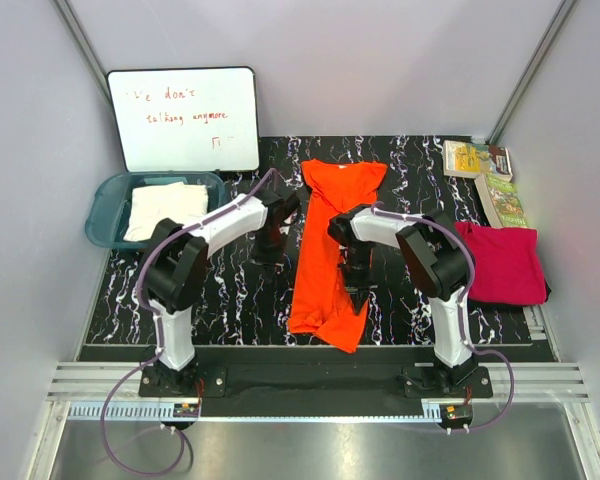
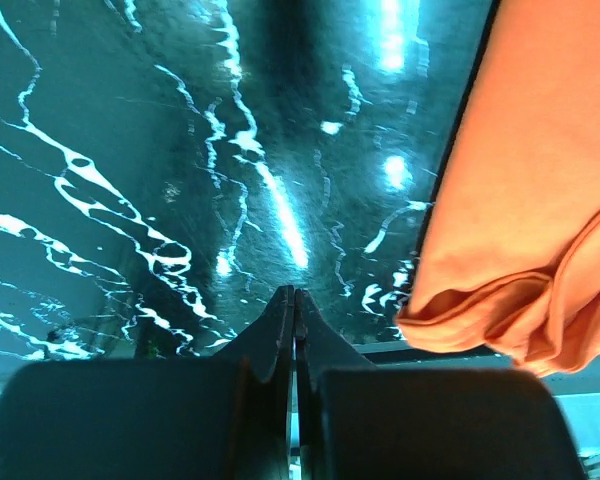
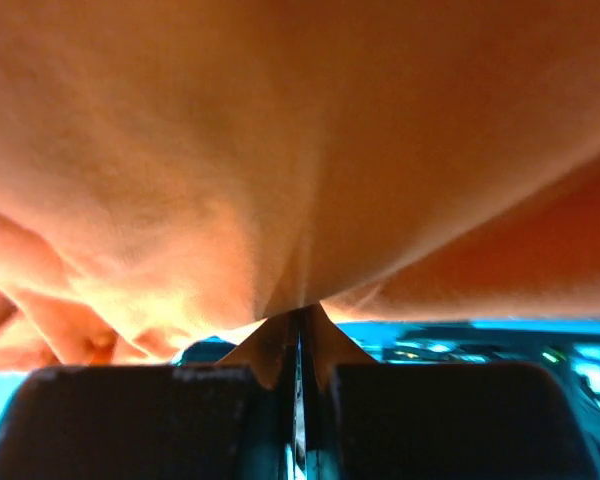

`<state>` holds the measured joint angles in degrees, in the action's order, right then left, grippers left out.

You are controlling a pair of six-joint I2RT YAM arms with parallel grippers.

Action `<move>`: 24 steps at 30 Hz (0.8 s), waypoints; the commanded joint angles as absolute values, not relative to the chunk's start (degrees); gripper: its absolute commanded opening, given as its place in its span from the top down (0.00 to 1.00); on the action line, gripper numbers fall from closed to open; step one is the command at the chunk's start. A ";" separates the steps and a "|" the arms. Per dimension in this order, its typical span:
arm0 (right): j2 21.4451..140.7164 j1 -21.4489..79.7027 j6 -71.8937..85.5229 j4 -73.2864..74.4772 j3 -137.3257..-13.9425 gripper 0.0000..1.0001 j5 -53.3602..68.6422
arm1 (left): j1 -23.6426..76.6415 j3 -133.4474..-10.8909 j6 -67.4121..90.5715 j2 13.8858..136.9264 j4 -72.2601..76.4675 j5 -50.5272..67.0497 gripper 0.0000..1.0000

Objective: Fold and stack the t-shirts
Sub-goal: Rotate the tshirt 90 degrees, then grab the bottom of the folded rectangular tshirt with both arms

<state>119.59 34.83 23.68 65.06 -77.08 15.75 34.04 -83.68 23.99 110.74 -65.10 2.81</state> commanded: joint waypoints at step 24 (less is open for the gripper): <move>115.40 25.84 18.81 64.95 -90.53 1.00 -2.64 | 49.04 -81.04 28.65 106.35 -44.23 18.45 0.03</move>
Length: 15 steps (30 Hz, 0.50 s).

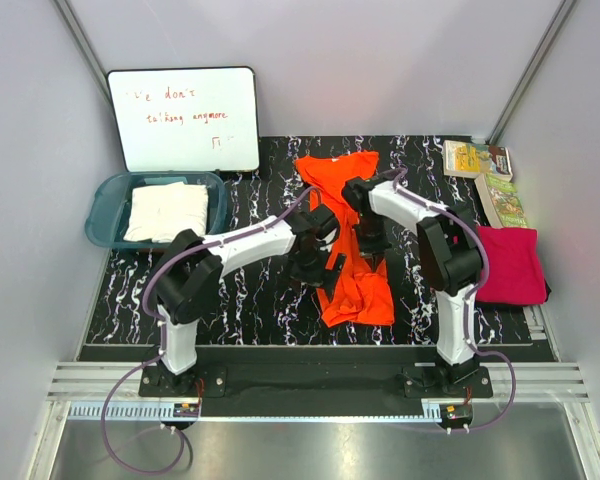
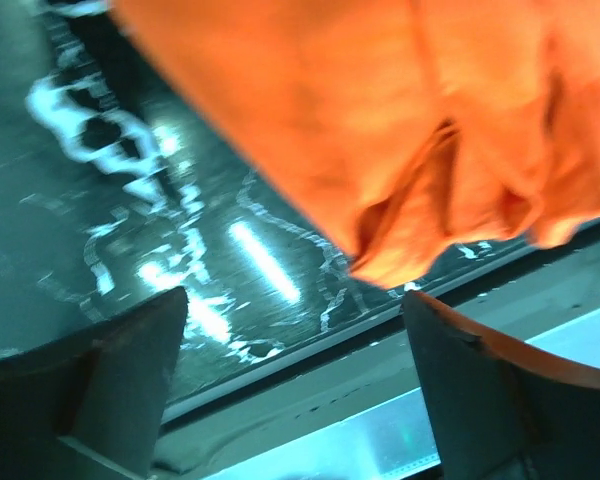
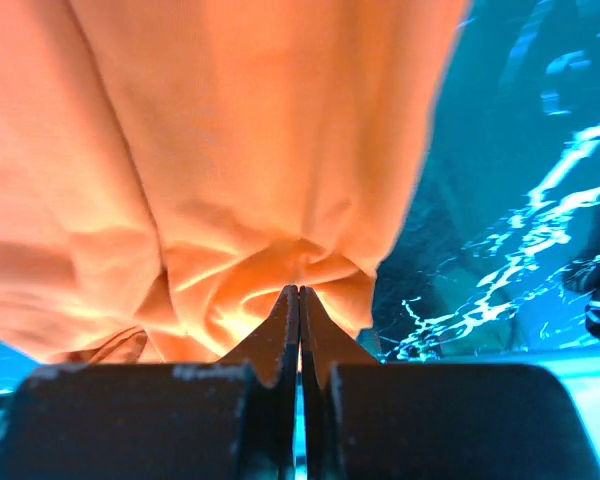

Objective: Fold and stack the t-shirts
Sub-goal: Grab the bottom of the folded rectangular tshirt with both arms

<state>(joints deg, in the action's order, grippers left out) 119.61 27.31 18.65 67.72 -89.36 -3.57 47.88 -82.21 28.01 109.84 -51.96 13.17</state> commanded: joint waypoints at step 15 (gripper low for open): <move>114.08 18.99 16.44 64.86 -93.16 0.90 -0.18 | 51.41 -76.98 35.59 107.75 -31.20 20.13 0.14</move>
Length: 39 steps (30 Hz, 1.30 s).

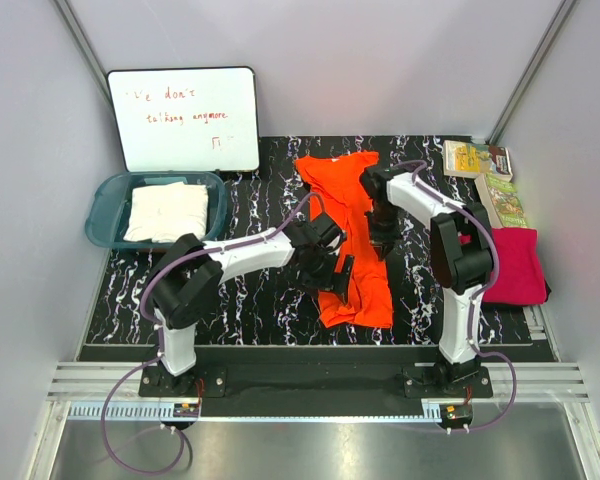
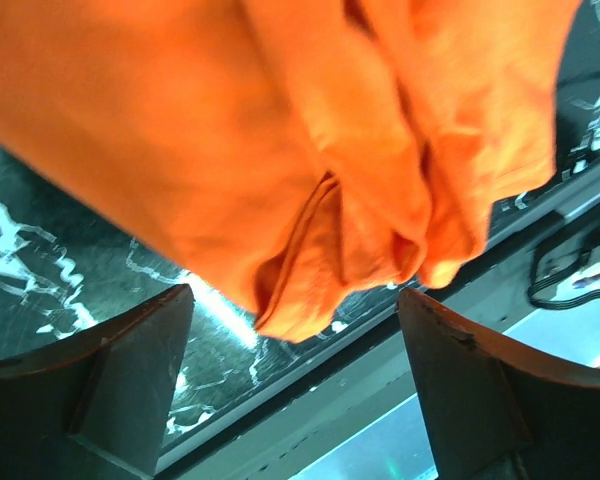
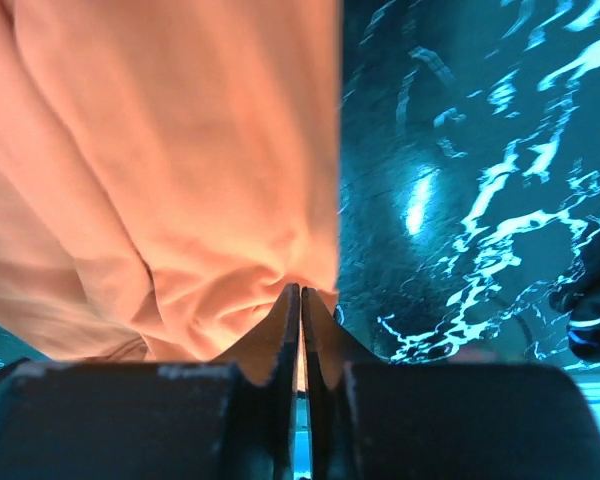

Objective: Fold and stack the t-shirts
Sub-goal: Grab the bottom of the folded rectangular tshirt with both arms

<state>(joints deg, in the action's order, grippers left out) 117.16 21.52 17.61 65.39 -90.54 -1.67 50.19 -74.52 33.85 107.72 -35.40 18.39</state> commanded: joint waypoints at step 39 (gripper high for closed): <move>116.28 16.88 14.68 62.58 -90.88 0.88 10.63 | 55.11 -84.89 33.84 109.34 -36.38 19.78 1.00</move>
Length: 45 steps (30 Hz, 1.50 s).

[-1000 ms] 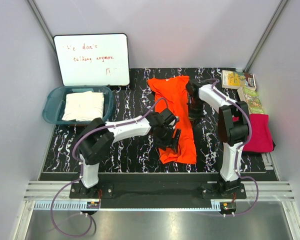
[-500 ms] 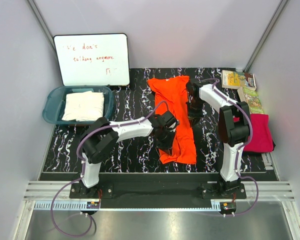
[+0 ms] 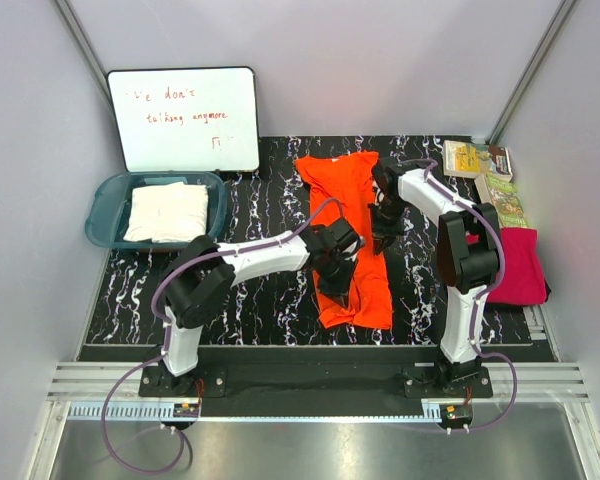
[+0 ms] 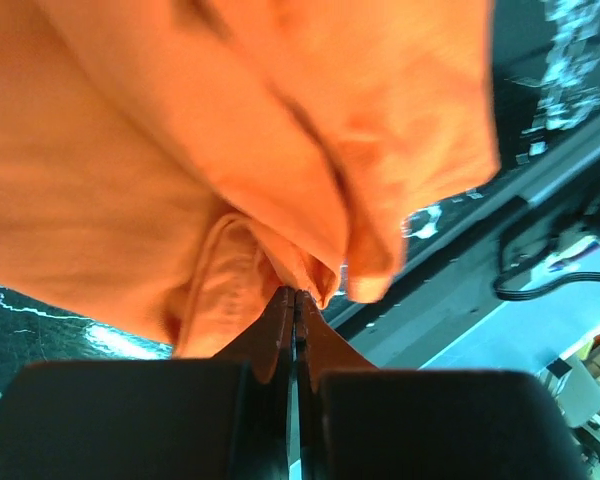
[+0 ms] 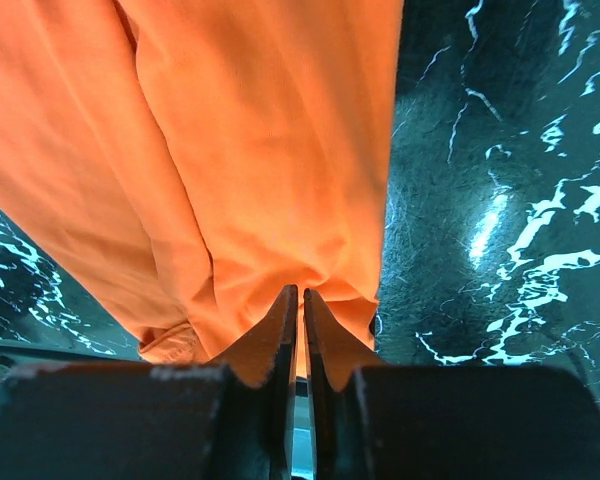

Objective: Fold and stack the t-shirts
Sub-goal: Grab the bottom of the folded rectangular tshirt with both arms

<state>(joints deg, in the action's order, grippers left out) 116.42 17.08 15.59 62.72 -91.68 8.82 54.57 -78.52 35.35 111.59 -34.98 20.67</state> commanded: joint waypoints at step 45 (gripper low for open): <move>106.70 17.93 15.56 61.52 -86.84 0.97 26.18 | 51.77 -69.61 28.12 99.49 -33.85 15.55 0.01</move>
<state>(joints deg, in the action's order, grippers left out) 112.09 17.10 15.42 61.45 -88.25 19.53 52.80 -70.65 28.40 98.80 -40.42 13.69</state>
